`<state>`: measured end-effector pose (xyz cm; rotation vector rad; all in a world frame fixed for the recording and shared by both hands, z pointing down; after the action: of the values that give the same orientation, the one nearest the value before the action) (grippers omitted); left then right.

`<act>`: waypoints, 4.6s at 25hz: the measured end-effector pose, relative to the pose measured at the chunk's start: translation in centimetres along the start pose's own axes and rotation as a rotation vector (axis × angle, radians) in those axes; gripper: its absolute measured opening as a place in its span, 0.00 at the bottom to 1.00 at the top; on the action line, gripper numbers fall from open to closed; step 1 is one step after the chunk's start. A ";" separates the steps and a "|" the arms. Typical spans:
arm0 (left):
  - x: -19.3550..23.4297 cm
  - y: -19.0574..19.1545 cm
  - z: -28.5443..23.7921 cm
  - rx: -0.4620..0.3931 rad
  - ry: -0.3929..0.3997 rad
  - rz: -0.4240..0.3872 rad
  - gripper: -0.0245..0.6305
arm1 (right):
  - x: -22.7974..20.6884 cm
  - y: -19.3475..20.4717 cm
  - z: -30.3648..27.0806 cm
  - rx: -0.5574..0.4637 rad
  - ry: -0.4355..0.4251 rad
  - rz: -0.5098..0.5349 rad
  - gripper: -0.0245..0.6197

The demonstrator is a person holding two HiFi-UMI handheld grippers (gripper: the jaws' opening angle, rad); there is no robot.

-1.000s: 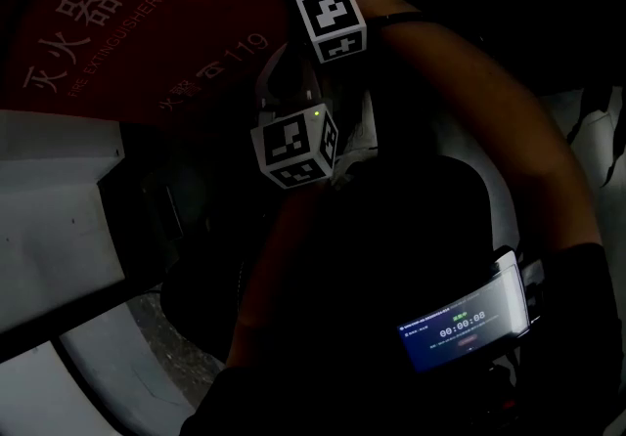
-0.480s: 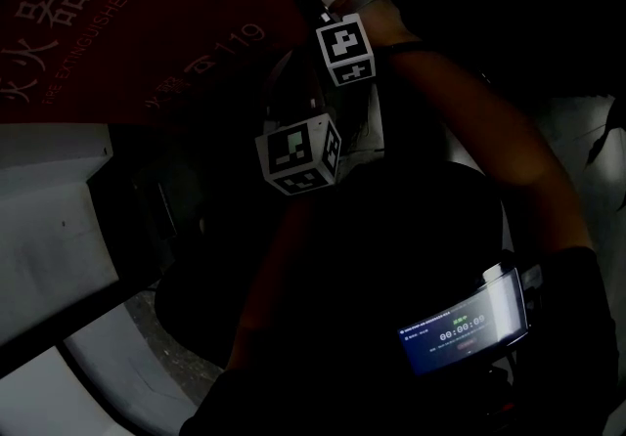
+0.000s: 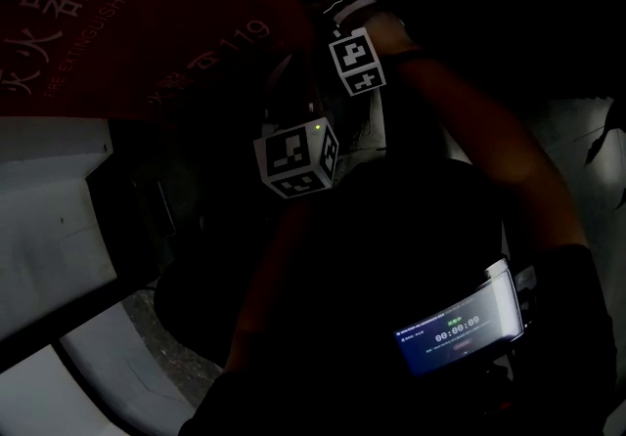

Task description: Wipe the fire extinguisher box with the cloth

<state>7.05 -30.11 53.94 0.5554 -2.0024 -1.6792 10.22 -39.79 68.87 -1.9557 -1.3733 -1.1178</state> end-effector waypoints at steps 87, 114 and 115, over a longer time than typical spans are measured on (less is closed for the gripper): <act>32.9 -29.4 33.2 -0.233 -0.226 -0.231 0.04 | -37.9 -33.7 13.5 -1.095 0.604 -2.892 0.09; 34.6 -13.1 26.7 -0.048 -0.160 -0.182 0.04 | -20.1 -31.5 -0.1 -0.698 0.623 -2.981 0.10; 34.6 -12.1 26.4 -0.043 -0.155 -0.169 0.04 | -19.4 -31.3 -0.6 -0.698 0.623 -2.961 0.10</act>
<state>-36.35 -31.16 41.44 0.6101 -2.0711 -1.9143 -22.08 -38.81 51.09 -1.2229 1.3655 1.2433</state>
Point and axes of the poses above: the fingertips, and each gripper's own axes: z backward along the fingers, x to its left, y out of its underside, the point moved 2 cm from there along z, backward along the fingers, and after that the axes turned 11 degrees about y, right-handed, at the moved point
